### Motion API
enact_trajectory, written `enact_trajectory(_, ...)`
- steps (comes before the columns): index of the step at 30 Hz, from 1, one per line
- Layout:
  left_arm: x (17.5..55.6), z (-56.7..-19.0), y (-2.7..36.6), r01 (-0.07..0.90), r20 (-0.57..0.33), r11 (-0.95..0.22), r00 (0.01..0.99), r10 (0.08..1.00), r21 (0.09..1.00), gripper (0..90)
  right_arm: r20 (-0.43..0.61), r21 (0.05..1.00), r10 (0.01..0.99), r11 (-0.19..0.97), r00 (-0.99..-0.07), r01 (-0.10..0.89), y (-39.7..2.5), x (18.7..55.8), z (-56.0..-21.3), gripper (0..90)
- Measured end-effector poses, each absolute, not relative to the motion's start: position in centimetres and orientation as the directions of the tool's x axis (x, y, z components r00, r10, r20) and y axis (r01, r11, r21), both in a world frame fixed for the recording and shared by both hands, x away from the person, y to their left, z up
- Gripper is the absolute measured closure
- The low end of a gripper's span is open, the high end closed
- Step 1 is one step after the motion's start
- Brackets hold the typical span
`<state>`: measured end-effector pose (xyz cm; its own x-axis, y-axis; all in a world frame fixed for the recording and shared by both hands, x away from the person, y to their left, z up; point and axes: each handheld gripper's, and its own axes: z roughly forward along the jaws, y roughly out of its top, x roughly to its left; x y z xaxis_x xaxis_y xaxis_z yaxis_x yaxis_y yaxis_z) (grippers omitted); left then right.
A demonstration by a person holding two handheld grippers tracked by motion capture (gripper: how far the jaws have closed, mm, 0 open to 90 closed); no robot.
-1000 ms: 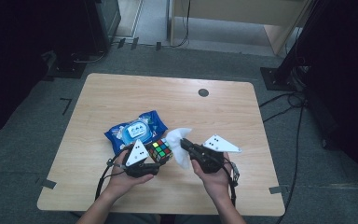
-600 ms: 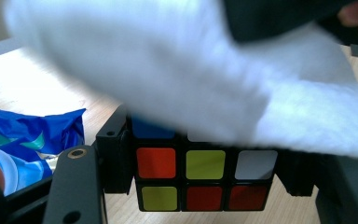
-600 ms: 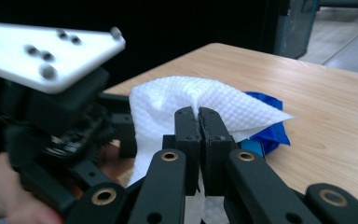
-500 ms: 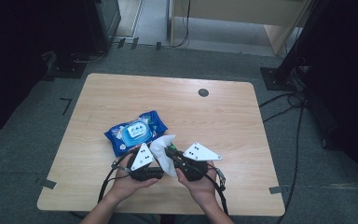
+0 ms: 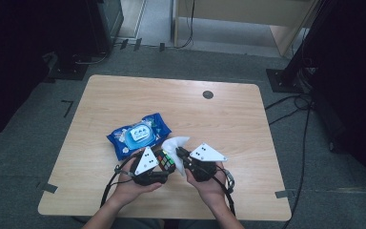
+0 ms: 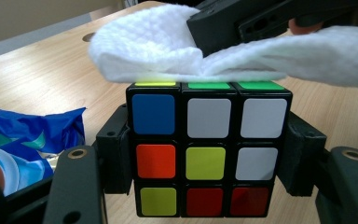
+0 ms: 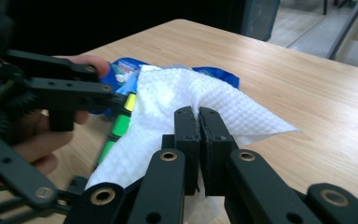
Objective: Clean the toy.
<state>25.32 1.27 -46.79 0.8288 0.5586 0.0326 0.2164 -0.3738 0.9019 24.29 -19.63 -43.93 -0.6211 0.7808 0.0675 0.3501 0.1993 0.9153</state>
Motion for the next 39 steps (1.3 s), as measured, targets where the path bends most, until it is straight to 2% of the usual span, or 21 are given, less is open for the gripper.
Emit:
enact_trajectory(9,25.6,-46.4,2.0,0.22,0.006,-0.332,0.827,0.563,0.917,34.4,0.096,0.891,0.824,0.178,-0.559,0.417,-21.2,25.5,-45.1,88.0)
enact_trajectory(12,25.7,-46.4,2.2,0.224,0.008,-0.337,0.822,0.569,0.915,34.4,0.103,0.897,0.827,0.162,-0.552,0.41,-21.4,25.4,-44.7,88.0)
enact_trajectory(19,25.7,-46.7,1.7,0.231,0.005,-0.346,0.826,0.564,0.909,34.4,0.15,0.942,0.748,0.091,-0.647,0.323,-20.3,23.3,-41.2,87.9)
enact_trajectory(25,25.2,-46.6,1.2,0.204,0.026,-0.36,0.84,0.542,0.911,34.4,0.118,0.937,0.721,0.147,-0.683,0.318,-18.4,22.8,-41.8,87.9)
enact_trajectory(39,25.2,-46.2,1.5,0.199,0.033,-0.361,0.837,0.546,0.911,34.4,0.099,0.923,0.77,0.165,-0.63,0.346,-19.0,23.7,-43.4,87.4)
